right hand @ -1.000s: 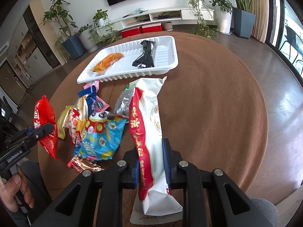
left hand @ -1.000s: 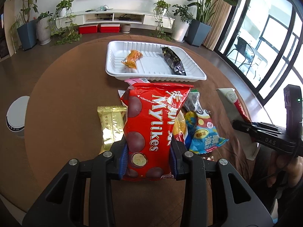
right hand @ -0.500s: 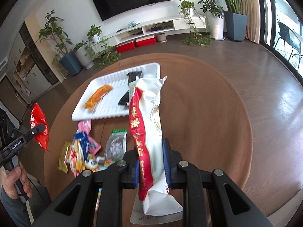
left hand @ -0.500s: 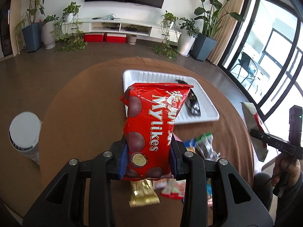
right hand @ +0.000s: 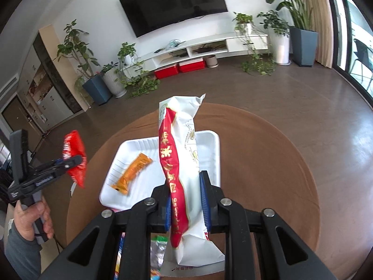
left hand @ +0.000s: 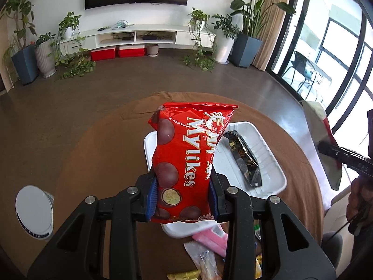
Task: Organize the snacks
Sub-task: 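Lift both packets and lower them into the white tray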
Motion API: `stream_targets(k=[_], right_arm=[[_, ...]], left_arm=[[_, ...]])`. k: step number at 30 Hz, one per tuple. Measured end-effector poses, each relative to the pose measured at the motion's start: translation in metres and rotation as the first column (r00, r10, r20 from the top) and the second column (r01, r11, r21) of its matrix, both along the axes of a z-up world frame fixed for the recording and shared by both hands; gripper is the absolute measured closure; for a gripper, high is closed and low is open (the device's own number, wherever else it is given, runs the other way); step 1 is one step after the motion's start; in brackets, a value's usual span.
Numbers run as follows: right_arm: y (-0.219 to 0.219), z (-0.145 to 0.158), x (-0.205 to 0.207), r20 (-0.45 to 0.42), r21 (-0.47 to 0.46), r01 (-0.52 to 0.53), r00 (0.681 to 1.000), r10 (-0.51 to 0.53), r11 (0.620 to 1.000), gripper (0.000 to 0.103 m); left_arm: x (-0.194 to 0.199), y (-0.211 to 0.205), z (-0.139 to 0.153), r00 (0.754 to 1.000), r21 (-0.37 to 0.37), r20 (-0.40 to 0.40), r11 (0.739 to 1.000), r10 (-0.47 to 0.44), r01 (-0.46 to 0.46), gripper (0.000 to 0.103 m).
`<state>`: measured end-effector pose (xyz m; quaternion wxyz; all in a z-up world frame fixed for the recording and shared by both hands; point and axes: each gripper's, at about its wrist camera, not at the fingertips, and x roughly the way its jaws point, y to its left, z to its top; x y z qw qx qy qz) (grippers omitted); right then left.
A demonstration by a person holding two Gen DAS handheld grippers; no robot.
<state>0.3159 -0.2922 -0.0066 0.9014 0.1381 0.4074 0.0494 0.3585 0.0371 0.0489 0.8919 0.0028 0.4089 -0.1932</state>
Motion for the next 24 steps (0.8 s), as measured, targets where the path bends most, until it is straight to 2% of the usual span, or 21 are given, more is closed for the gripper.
stream_targets(k=[5, 12, 24], right_arm=[[0.031, -0.017, 0.043, -0.034, -0.003, -0.062, 0.998, 0.062, 0.998, 0.081], [0.062, -0.065, 0.089, -0.137, 0.035, -0.101, 0.985, 0.105, 0.994, 0.081], [0.08, -0.112, 0.119, -0.221, 0.015, -0.094, 0.971, 0.095, 0.995, 0.081]], left_arm=[[0.05, -0.021, -0.024, 0.999, 0.034, -0.038, 0.999, -0.018, 0.019, 0.071], [0.104, -0.049, -0.071, 0.992, 0.052, -0.125, 0.998, -0.015, 0.021, 0.071], [0.123, -0.068, -0.114, 0.978, 0.089, -0.205, 0.995, -0.028, 0.047, 0.071]])
